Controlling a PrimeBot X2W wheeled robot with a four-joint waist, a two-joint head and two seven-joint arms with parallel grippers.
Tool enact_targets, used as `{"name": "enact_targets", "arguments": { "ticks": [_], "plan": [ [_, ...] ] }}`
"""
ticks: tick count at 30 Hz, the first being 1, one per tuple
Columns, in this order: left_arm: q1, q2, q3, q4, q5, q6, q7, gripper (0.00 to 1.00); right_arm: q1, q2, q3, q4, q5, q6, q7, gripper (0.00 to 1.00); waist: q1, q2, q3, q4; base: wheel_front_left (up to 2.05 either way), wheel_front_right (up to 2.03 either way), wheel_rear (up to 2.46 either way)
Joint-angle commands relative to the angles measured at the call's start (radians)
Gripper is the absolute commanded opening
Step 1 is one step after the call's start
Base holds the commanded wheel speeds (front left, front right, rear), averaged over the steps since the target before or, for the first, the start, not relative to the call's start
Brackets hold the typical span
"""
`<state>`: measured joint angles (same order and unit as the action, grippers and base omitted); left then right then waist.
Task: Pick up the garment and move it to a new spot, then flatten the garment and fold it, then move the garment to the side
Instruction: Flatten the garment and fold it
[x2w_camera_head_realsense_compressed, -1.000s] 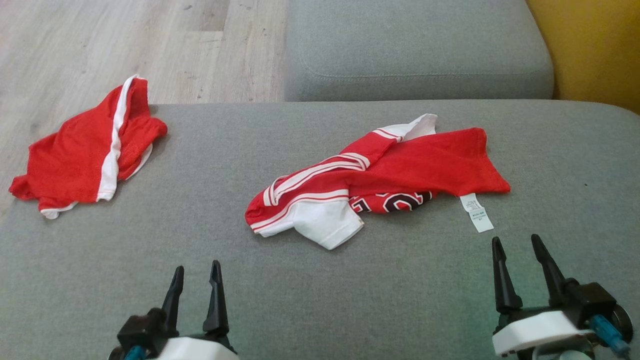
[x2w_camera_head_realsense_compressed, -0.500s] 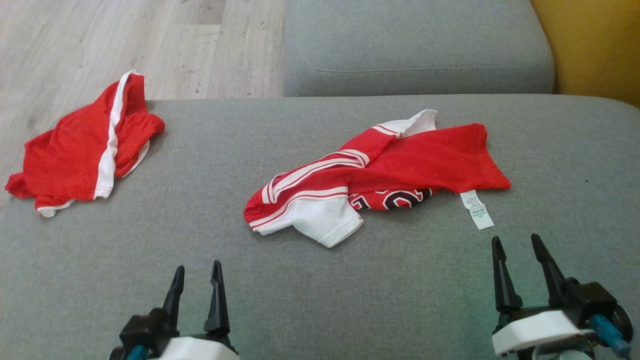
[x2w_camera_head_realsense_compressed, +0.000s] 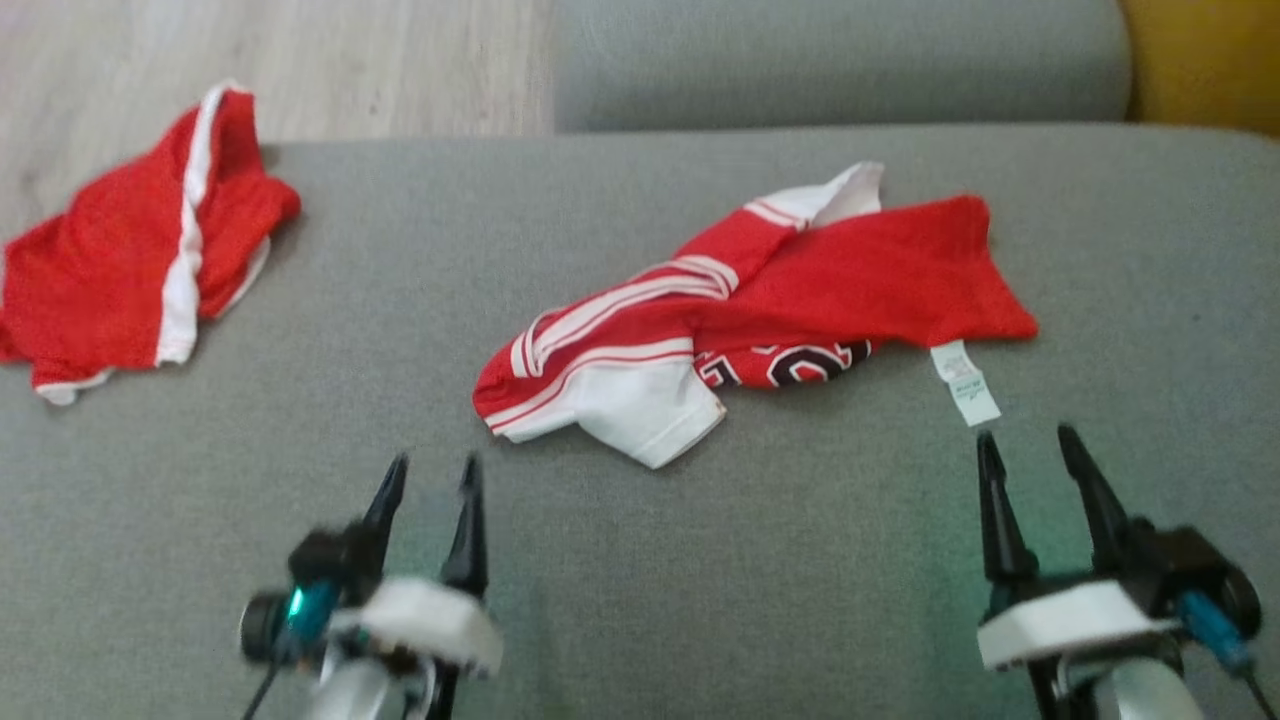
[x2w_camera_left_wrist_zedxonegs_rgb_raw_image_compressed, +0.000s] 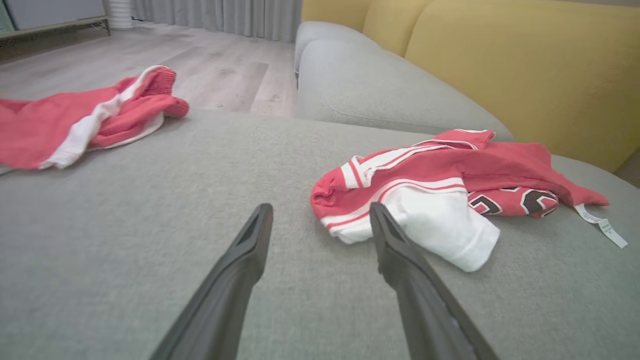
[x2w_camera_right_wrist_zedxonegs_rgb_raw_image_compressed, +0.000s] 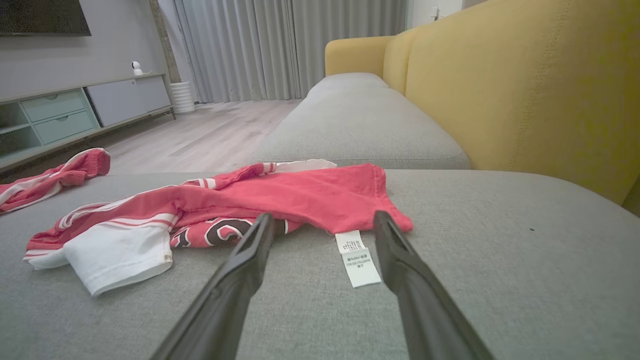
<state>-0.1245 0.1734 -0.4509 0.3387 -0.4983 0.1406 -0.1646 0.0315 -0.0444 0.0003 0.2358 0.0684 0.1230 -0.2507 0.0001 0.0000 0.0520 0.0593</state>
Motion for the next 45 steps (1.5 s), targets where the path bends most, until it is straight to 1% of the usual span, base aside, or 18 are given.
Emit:
{"name": "enact_targets", "arguments": {
  "ticks": [1,5,6,10,15,17,20,21,22,23,26,27,29,32,38,42,45],
  "plan": [
    [-0.087,-0.006,0.022,-0.001,0.009,-0.007,0.008,1.0,-0.068,-0.006,0.033,-0.039,-0.012,0.008,-0.011,1.0,-0.0001,0.0,0.041,-0.016,0.0,0.0,0.0],
    [-0.188,-0.038,0.006,0.091,0.006,-0.029,0.032,1.0,-0.101,-0.006,0.046,-0.041,-0.024,0.008,-0.01,1.0,-0.0001,0.0,0.092,-0.035,0.0,0.0,0.0],
    [-0.239,-0.042,0.002,0.14,0.011,-0.035,0.038,1.0,-0.117,-0.006,0.052,-0.043,-0.029,0.008,-0.01,1.0,-0.0001,0.0,0.118,-0.045,0.0,0.0,0.0],
    [-0.336,-0.024,-0.021,0.237,0.049,-0.043,0.063,1.0,-0.145,-0.006,0.058,-0.049,-0.037,0.008,-0.008,1.0,-0.0001,0.0,0.163,-0.063,0.0,0.0,0.0],
    [-0.438,0.017,-0.058,0.357,0.114,-0.029,0.115,1.0,-0.171,-0.006,0.064,-0.049,-0.041,0.008,-0.008,1.0,-0.0001,0.0,0.205,-0.082,0.0,0.0,0.0],
    [-0.47,0.026,-0.058,0.391,0.123,-0.022,0.114,1.0,-0.179,-0.006,0.068,-0.049,-0.04,0.008,-0.008,1.0,-0.0001,0.0,0.216,-0.09,0.0,0.0,0.0],
    [-0.502,0.026,-0.057,0.427,0.123,-0.03,0.099,1.0,-0.186,-0.006,0.071,-0.045,-0.037,0.008,-0.009,1.0,-0.0001,0.0,0.226,-0.098,0.0,0.0,0.0],
    [-0.51,0.023,-0.059,0.432,0.123,-0.035,0.089,0.49,-0.187,-0.006,0.071,-0.044,-0.037,0.008,-0.009,1.0,-0.0001,0.0,0.227,-0.1,0.0,0.0,0.0],
    [-0.516,0.019,-0.06,0.435,0.121,-0.041,0.078,0.03,-0.186,-0.006,0.071,-0.043,-0.036,0.008,-0.009,1.0,-0.0001,0.0,0.227,-0.101,0.0,0.0,0.0],
    [-0.52,0.014,-0.061,0.435,0.12,-0.046,0.064,0.0,-0.185,-0.006,0.069,-0.041,-0.036,0.008,-0.009,1.0,-0.0001,0.0,0.226,-0.101,0.0,0.0,0.0],
    [-0.52,0.001,-0.06,0.42,0.117,-0.05,0.001,0.0,-0.177,-0.006,0.06,-0.036,-0.036,0.008,-0.01,1.0,-0.0001,0.0,0.213,-0.092,0.0,0.0,0.0],
    [-0.52,0.001,-0.06,0.42,0.117,-0.05,0.001,0.0,-0.177,-0.006,0.06,-0.036,-0.036,0.008,-0.01,1.0,-0.0001,0.0,0.213,-0.092,0.0,0.0,0.0],
    [-0.516,-0.003,-0.061,0.396,0.125,-0.04,-0.043,0.0,-0.169,-0.006,0.051,-0.033,-0.035,0.008,-0.01,1.0,-0.0001,0.0,0.201,-0.082,0.0,0.0,0.0],
    [-0.493,-0.01,-0.07,0.327,0.148,-0.021,-0.08,0.0,-0.157,-0.006,0.045,-0.029,-0.032,0.008,-0.01,1.0,-0.0001,0.0,0.174,-0.061,0.0,0.0,0.0],
    [-0.384,-0.002,-0.088,0.1,0.198,0.035,-0.095,0.0,-0.13,-0.006,0.042,-0.018,-0.025,0.008,-0.011,1.0,-0.0001,0.0,0.116,-0.021,0.0,0.0,0.0],
    [-0.31,0.032,-0.103,-0.071,0.234,0.078,-0.088,0.0,-0.12,-0.006,0.04,-0.012,-0.018,0.008,-0.011,1.0,-0.0001,0.0,0.082,-0.007,0.0,0.0,0.0],
    [-0.266,0.058,-0.121,-0.207,0.258,0.108,-0.04,0.0,-0.115,-0.006,0.04,-0.009,-0.013,0.008,-0.011,1.0,-0.0001,0.0,0.068,-0.008,0.0,0.0,0.0]
  ]
}}
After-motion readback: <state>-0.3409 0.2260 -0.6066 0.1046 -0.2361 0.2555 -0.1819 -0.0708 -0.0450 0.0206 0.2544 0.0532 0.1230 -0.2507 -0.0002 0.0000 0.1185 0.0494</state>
